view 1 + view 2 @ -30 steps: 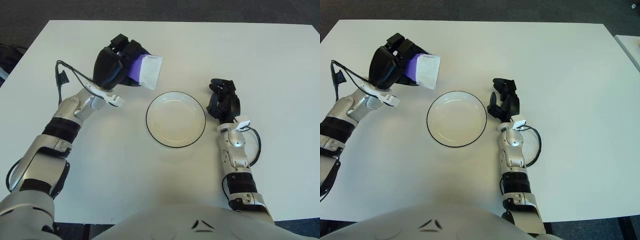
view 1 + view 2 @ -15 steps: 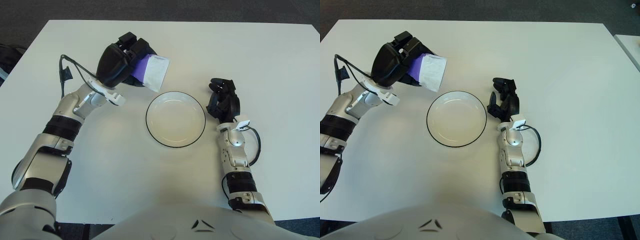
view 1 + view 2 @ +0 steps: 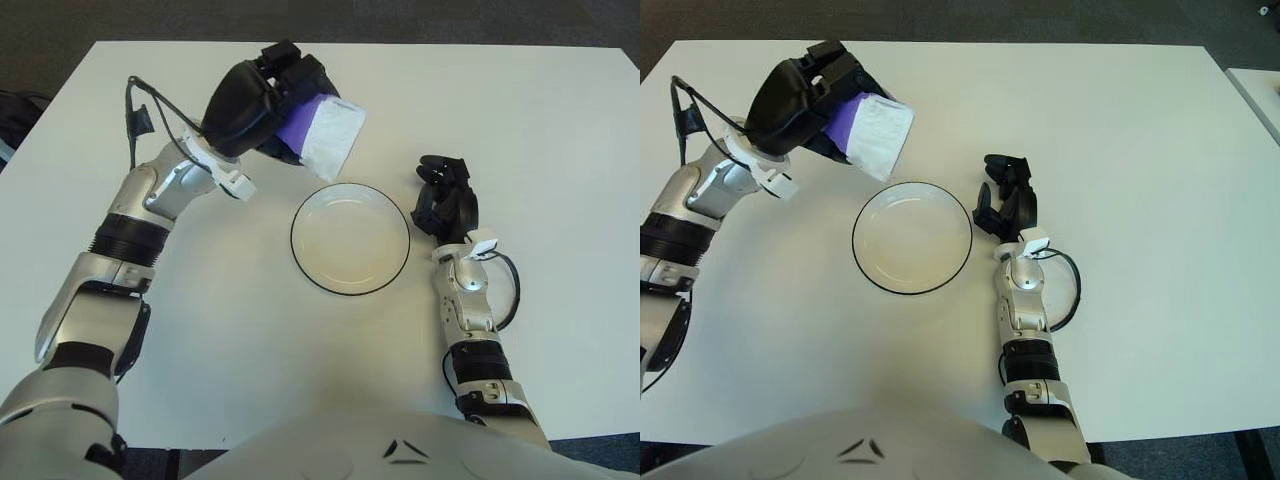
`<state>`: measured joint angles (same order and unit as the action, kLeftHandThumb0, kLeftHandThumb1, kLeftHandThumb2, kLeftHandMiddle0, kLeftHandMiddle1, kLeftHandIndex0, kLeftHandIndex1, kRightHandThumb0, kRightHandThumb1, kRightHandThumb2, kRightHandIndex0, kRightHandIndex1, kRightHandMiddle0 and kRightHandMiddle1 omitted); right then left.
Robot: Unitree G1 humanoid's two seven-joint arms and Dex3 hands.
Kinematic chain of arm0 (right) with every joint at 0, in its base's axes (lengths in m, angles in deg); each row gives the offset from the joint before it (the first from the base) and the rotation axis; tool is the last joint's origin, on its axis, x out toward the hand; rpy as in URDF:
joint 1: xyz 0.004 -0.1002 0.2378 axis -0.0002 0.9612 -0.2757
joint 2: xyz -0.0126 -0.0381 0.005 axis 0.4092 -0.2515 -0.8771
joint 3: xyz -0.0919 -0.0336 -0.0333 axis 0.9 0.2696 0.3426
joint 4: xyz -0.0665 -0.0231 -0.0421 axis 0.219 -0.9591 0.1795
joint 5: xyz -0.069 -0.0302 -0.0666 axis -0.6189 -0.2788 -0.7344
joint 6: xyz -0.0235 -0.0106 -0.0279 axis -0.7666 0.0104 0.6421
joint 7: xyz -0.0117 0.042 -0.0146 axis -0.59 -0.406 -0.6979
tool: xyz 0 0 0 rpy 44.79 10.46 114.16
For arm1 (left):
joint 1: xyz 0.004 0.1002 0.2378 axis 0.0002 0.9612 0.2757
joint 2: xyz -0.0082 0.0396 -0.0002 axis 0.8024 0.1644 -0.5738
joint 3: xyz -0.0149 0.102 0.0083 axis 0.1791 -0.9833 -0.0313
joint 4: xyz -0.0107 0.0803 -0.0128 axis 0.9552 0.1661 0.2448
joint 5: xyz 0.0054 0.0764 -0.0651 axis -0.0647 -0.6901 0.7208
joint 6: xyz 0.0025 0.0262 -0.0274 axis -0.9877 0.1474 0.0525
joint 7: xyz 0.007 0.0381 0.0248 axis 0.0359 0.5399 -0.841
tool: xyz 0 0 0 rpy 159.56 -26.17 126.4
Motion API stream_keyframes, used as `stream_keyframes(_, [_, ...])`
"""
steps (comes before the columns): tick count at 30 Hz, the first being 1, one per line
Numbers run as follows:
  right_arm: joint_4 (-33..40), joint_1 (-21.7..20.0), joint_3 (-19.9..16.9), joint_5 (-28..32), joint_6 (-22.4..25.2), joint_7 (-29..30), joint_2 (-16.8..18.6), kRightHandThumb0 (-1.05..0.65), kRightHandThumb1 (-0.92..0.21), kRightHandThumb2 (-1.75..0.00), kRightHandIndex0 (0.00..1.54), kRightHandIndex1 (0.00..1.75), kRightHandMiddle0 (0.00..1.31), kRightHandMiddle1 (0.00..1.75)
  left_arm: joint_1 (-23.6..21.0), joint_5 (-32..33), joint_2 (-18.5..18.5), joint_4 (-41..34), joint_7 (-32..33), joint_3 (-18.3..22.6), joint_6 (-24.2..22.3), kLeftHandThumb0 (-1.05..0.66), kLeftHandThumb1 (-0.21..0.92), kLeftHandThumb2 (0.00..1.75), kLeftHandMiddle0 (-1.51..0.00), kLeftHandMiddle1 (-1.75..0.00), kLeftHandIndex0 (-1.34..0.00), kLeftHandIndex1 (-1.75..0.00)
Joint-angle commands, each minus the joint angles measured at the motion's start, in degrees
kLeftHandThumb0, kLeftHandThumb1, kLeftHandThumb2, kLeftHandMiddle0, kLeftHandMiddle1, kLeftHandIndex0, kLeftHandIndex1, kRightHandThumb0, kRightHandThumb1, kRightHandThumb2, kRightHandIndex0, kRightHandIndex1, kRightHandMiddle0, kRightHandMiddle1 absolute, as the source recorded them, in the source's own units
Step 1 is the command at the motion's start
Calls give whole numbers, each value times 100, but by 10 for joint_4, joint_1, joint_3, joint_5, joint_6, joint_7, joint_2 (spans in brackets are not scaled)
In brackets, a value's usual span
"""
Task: Put the tissue paper into the plate.
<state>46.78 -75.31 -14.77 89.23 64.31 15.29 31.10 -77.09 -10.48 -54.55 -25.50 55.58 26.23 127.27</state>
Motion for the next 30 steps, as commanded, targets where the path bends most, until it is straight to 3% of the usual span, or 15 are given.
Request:
stream_keyframes(1, [-62, 46, -4, 3, 53, 9, 5, -39, -61, -101, 34, 97, 17, 128, 18, 8, -6, -45, -34, 2, -2, -47, 31, 131, -119, -175, -61, -175])
stream_keyframes(12, [-62, 48, -4, 4, 51, 12, 7, -38, -60, -102, 32, 97, 14, 126, 7, -18, -9, -63, -114, -14, 5, -48, 30, 133, -119, -175, -62, -175])
stream_keyframes(28, [-63, 47, -3, 6, 45, 21, 14, -36, -57, -105, 31, 108, 14, 142, -6, 5, -34, -54, -215, -54, 33, -48, 29, 135, -121, -175, -63, -175])
stream_keyframes(30, [-64, 46, -3, 6, 45, 22, 15, -35, -78, -73, 31, 111, 18, 160, -8, 6, -34, -52, -221, -54, 39, -48, 29, 135, -121, -175, -63, -175])
